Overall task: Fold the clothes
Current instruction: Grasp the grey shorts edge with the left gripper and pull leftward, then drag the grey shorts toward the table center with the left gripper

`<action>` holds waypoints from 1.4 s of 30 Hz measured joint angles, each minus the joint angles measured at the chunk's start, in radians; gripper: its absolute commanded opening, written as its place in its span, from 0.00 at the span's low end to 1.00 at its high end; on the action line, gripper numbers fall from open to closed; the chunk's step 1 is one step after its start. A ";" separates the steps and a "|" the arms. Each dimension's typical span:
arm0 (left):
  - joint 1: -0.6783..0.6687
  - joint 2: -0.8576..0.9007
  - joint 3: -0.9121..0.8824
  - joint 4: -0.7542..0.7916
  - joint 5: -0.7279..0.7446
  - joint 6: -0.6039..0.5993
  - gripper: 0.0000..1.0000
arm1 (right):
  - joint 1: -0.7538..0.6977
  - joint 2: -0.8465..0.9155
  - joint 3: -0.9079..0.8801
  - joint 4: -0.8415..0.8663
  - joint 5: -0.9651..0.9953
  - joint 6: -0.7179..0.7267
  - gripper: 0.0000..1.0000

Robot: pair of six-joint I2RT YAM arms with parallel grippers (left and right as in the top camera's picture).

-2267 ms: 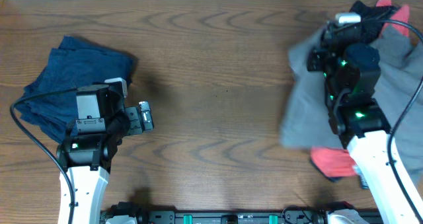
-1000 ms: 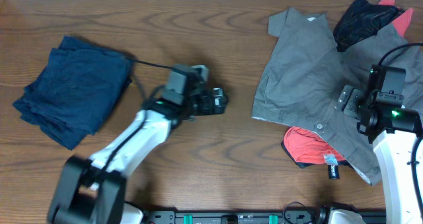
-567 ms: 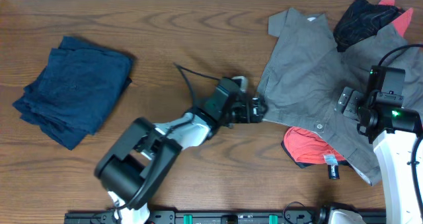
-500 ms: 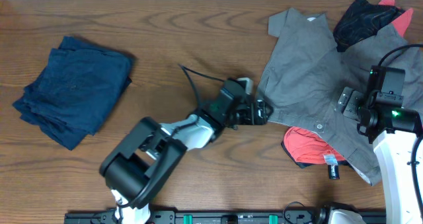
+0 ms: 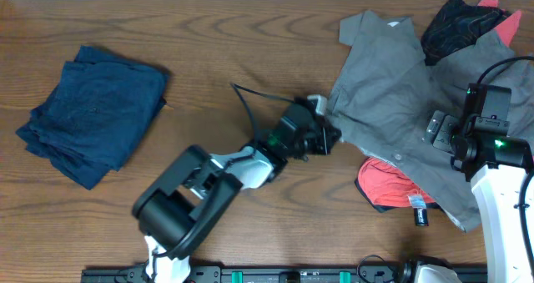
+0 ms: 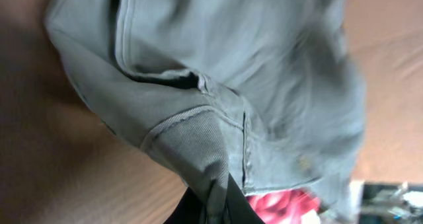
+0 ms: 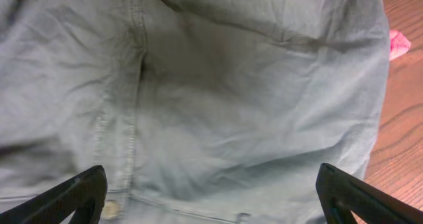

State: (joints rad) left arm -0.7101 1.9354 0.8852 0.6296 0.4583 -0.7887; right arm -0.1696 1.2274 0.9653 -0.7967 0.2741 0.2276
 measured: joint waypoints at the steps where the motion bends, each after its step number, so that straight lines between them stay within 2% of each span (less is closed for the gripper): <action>1: 0.017 -0.021 0.000 0.011 0.012 -0.012 0.06 | 0.000 0.000 0.000 0.000 0.000 0.000 0.99; 7: 0.171 -0.323 0.086 -0.006 0.105 -0.047 0.06 | 0.000 0.000 0.000 0.000 0.000 0.000 0.99; 9: 0.229 -0.436 0.117 -0.133 0.111 -0.012 0.06 | 0.000 0.000 0.000 0.001 0.000 0.000 0.99; 12: 0.333 -0.568 0.142 -0.410 0.076 0.062 0.06 | 0.000 0.000 0.000 0.000 0.000 0.000 0.99; 15: 0.431 -0.575 0.137 -0.567 0.021 0.135 0.06 | 0.000 0.000 0.000 0.001 -0.005 0.000 0.99; 21: 0.608 -0.440 0.117 -0.576 -0.040 0.229 0.06 | 0.000 0.000 0.000 0.000 -0.027 0.000 0.99; 22: 0.632 -0.424 0.117 -0.572 -0.047 0.237 0.16 | 0.000 0.000 0.000 0.000 -0.031 0.000 0.99; 23: 0.661 -0.409 0.117 -0.566 -0.055 0.243 0.47 | 0.000 0.000 0.000 -0.002 -0.034 0.000 0.99; 24: 0.687 -0.397 0.117 -0.558 -0.059 0.256 0.95 | 0.000 0.000 0.000 -0.003 -0.036 0.000 0.99; 25: 0.704 -0.390 0.117 -0.556 -0.060 0.256 0.98 | 0.000 0.000 0.000 -0.005 -0.038 0.000 0.99; 29: 0.756 -0.380 0.117 -0.592 0.029 0.262 0.98 | 0.000 0.000 0.000 -0.006 -0.042 0.000 0.99; 32: 0.736 -0.380 0.118 -0.711 0.149 0.270 0.98 | 0.000 0.000 0.000 -0.007 -0.045 0.000 0.99; 35: 0.691 -0.380 0.119 -0.952 0.227 0.271 0.98 | 0.000 0.000 0.000 -0.007 -0.062 0.000 0.99; 37: 0.631 -0.379 0.108 -1.056 0.241 0.271 0.98 | 0.000 0.000 0.000 -0.008 -0.074 0.000 0.99; 39: 0.573 -0.377 0.089 -1.105 0.243 0.269 0.98 | 0.000 0.000 0.000 -0.007 -0.081 0.000 0.99; 42: 0.474 -0.372 0.038 -1.100 0.242 0.242 0.98 | 0.000 0.000 0.000 -0.006 -0.089 0.000 0.99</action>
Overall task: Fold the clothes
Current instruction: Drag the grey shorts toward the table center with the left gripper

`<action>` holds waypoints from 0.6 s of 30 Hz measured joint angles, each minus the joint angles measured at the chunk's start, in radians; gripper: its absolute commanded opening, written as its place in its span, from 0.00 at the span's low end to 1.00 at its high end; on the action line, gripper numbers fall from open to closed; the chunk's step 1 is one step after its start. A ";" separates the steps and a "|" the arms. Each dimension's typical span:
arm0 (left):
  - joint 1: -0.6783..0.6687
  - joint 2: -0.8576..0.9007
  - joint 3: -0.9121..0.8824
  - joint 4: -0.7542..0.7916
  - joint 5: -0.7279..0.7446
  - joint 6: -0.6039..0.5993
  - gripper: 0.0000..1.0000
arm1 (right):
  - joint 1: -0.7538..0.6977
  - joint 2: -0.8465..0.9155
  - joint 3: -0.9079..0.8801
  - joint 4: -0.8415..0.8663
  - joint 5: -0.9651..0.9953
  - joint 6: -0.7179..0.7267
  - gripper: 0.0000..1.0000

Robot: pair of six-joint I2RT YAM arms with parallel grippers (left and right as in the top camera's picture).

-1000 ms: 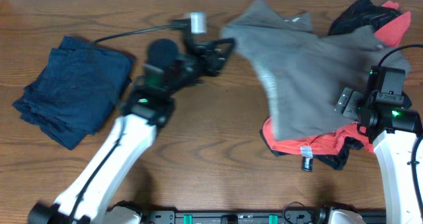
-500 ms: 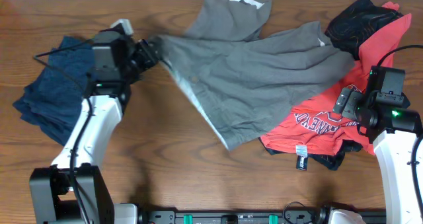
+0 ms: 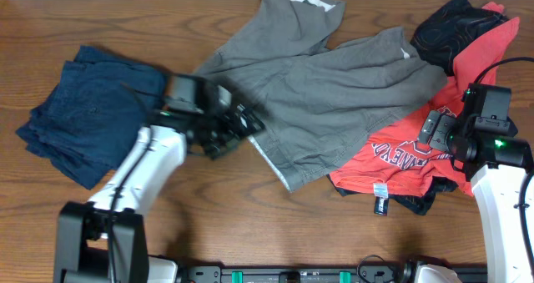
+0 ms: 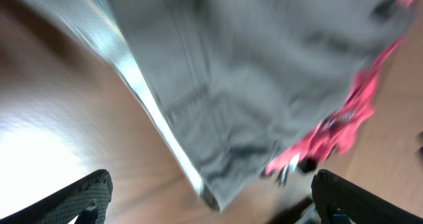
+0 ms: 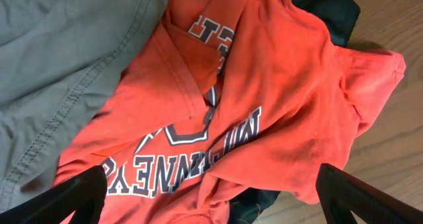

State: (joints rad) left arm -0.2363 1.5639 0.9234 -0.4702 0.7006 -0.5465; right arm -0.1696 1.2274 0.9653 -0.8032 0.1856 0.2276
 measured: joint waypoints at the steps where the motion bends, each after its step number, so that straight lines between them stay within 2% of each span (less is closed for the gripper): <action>1: -0.033 0.003 -0.017 0.006 0.000 -0.013 0.98 | 0.000 0.000 0.000 0.000 -0.003 0.000 0.99; 8: -0.249 0.014 -0.086 0.085 -0.073 -0.168 0.99 | 0.000 0.001 0.000 -0.001 -0.010 0.000 0.99; 11: -0.322 0.014 -0.109 0.162 -0.138 -0.259 0.81 | 0.000 0.001 0.000 -0.001 -0.010 0.000 0.99; 12: -0.341 0.014 -0.116 0.197 -0.157 -0.280 0.78 | 0.000 0.001 0.000 0.000 -0.010 0.000 0.99; 16: -0.402 0.014 -0.128 0.303 -0.227 -0.338 0.56 | 0.000 0.001 0.000 -0.001 -0.010 0.000 0.99; 18: -0.418 0.014 -0.129 0.306 -0.250 -0.362 0.52 | 0.000 0.001 0.000 -0.001 -0.011 0.000 0.99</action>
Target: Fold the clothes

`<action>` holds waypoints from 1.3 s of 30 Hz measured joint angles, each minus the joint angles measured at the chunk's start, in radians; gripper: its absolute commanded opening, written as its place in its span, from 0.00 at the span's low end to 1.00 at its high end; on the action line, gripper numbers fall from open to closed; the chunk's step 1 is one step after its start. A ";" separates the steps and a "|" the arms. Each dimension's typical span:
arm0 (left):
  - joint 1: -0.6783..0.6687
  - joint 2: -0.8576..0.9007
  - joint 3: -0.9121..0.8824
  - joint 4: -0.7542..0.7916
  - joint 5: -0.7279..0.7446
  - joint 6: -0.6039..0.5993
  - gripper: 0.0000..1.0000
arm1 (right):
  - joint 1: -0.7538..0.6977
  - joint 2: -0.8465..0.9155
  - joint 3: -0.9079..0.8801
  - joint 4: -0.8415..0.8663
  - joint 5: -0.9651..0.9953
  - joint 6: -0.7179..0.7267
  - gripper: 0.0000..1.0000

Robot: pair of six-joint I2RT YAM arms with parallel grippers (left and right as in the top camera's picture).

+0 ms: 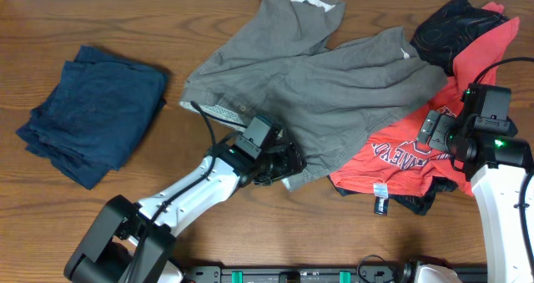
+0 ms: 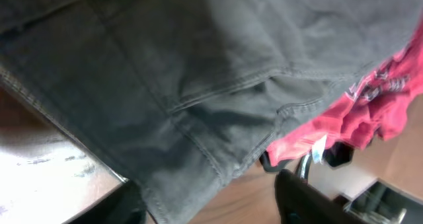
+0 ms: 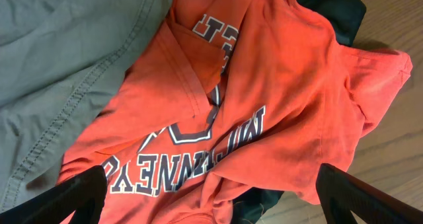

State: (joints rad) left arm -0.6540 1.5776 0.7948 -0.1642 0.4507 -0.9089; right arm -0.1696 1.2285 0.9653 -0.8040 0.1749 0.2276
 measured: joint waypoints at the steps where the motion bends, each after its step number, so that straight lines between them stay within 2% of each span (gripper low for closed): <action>1: -0.007 0.000 0.000 -0.004 -0.012 -0.011 0.52 | 0.000 0.000 0.000 0.000 0.000 0.000 0.99; 2: -0.013 0.000 0.000 -0.011 -0.018 -0.016 0.47 | 0.000 0.000 0.000 0.000 0.000 0.000 0.99; 6: -0.027 0.000 -0.002 -0.046 -0.039 -0.047 0.10 | 0.000 0.000 0.000 0.000 0.000 0.000 0.99; 7: -0.029 0.000 -0.002 -0.061 -0.041 -0.053 0.06 | 0.000 0.000 0.000 0.000 0.000 0.000 0.99; 12: -0.029 0.000 -0.003 -0.138 -0.048 -0.060 0.06 | 0.000 0.000 0.000 -0.001 0.000 0.000 0.99; 16: 0.008 0.000 -0.003 -0.258 -0.051 -0.033 0.06 | 0.000 0.000 0.000 -0.008 0.000 0.000 0.99; 17: 0.041 -0.001 -0.003 -0.306 -0.050 -0.011 0.06 | 0.000 0.000 0.000 -0.011 0.000 0.000 0.94; 22: 0.282 -0.027 -0.004 -0.460 -0.054 0.140 0.06 | 0.000 0.001 0.000 -0.016 -0.036 -0.039 0.63; 23: 0.346 -0.044 -0.004 -0.476 -0.057 0.175 0.06 | 0.000 0.004 0.000 -0.017 -0.053 -0.048 0.49; 27: 0.547 -0.124 -0.004 -0.514 -0.064 0.267 0.06 | 0.000 0.039 0.000 -0.006 -0.113 -0.078 0.07; 28: 0.592 -0.145 -0.004 -0.522 -0.065 0.284 0.06 | 0.000 0.056 0.000 0.003 -0.128 -0.080 0.01; 33: 0.711 -0.199 -0.004 -0.550 -0.066 0.320 0.06 | 0.000 0.172 0.000 0.043 -0.222 -0.090 0.01; 39: 0.720 -0.202 -0.004 -0.561 -0.066 0.334 0.06 | 0.000 0.323 0.000 0.047 -0.375 -0.145 0.01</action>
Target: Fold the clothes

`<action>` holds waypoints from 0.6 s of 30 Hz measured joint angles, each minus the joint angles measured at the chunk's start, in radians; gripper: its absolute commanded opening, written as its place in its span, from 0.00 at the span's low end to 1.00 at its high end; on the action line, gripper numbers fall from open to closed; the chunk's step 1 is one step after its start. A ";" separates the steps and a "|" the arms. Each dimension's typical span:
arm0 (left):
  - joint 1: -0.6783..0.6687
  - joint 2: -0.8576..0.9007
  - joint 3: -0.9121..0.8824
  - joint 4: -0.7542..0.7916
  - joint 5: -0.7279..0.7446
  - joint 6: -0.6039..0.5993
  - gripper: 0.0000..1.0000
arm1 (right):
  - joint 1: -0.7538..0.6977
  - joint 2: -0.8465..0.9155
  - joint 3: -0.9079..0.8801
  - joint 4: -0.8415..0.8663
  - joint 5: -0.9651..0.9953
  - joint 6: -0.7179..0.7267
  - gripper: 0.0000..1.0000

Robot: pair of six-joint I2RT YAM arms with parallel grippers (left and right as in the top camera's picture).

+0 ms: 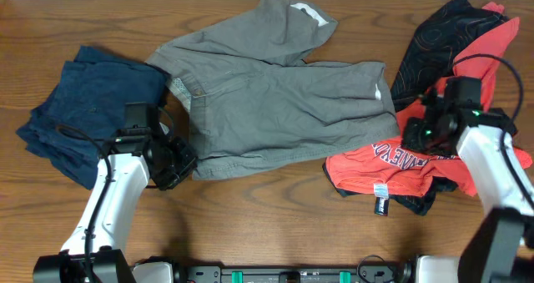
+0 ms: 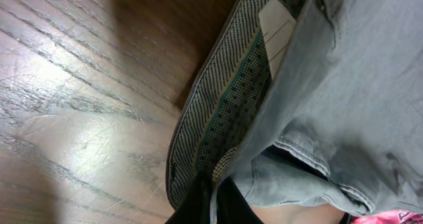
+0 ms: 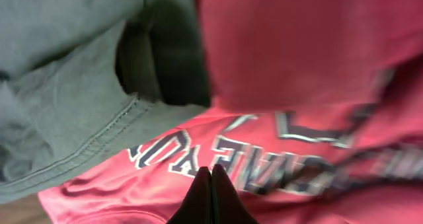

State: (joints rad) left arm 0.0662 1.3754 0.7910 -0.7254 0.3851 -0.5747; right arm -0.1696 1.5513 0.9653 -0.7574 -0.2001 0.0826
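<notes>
Grey shorts [image 1: 275, 99] lie spread flat across the middle of the table, waistband to the left. My left gripper [image 1: 177, 162] is at their lower left corner. In the left wrist view its fingers [image 2: 213, 187] are shut on the patterned waistband of the shorts [image 2: 357, 85]. A red printed shirt [image 1: 400, 170] lies crumpled at the right. My right gripper [image 1: 413, 137] hovers at its upper left, beside the shorts' leg hem. In the right wrist view that gripper [image 3: 210, 181] has its fingers pressed together over the shirt [image 3: 297, 52], with the grey hem [image 3: 59, 85] to the left.
A folded dark blue garment [image 1: 92, 108] sits at the left, close behind my left arm. A black patterned garment [image 1: 430, 41] lies under the red shirt at the back right. Bare wood [image 1: 267, 224] runs along the front edge.
My left gripper was open at the shorts' lower middle edge; now it is shut on the waistband further left. The shorts lie flatter and further left. My right gripper has shut and shifted up and left.
First my left gripper held the grey shorts where they covered the pile at the right, the right gripper open above them. Then the shorts lay across the centre, uncovering the red shirt, and my left gripper was open. Now it grips the waistband, and the shorts lie flat.
</notes>
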 measured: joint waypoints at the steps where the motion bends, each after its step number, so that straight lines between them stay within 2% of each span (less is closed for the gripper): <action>1: -0.003 0.000 0.000 0.000 0.000 0.000 0.06 | 0.000 0.022 0.000 0.001 -0.016 -0.006 0.01; 9: -0.023 0.000 0.000 0.000 0.000 0.003 0.06 | 0.000 0.224 0.000 0.078 -0.063 -0.028 0.01; 13: -0.023 0.000 0.000 0.000 0.000 0.003 0.06 | 0.000 0.249 0.017 0.136 -0.061 -0.026 0.01; 18: -0.023 0.000 0.000 -0.001 0.000 0.003 0.06 | -0.005 0.269 0.044 0.223 0.070 0.051 0.01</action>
State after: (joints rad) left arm 0.0429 1.3754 0.7910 -0.7261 0.3851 -0.5713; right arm -0.1745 1.8198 1.0096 -0.5346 -0.1299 0.1341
